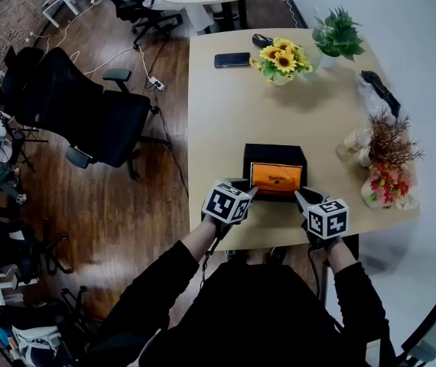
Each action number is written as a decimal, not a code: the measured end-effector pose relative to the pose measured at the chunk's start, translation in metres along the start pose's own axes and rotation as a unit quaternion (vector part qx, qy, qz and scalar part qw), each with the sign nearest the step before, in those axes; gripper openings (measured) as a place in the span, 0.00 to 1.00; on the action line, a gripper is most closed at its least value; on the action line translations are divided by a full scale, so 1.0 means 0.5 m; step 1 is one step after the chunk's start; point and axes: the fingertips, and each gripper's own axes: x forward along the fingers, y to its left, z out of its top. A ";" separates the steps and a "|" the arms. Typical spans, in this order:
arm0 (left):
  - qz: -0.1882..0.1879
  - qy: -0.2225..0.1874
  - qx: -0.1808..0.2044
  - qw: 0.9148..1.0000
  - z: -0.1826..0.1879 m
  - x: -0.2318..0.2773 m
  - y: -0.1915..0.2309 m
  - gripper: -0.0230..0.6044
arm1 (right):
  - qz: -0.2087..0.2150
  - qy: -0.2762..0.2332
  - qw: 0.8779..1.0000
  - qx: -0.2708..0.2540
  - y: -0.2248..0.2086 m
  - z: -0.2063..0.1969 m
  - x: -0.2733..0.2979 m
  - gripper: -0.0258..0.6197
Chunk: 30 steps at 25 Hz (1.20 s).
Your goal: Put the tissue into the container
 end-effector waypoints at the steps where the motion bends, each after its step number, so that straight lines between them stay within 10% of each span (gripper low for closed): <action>1: 0.001 0.004 0.002 1.000 -0.001 0.002 0.000 0.15 | -0.003 0.004 1.000 -0.003 -0.002 -0.002 0.002 0.12; 23: 0.030 0.087 0.051 0.995 -0.017 0.023 0.009 0.17 | -0.026 0.078 0.995 -0.052 -0.009 -0.012 0.020 0.13; 30: 0.055 0.059 0.096 0.992 -0.003 0.011 0.011 0.29 | -0.049 0.063 0.995 -0.067 -0.013 -0.008 0.011 0.22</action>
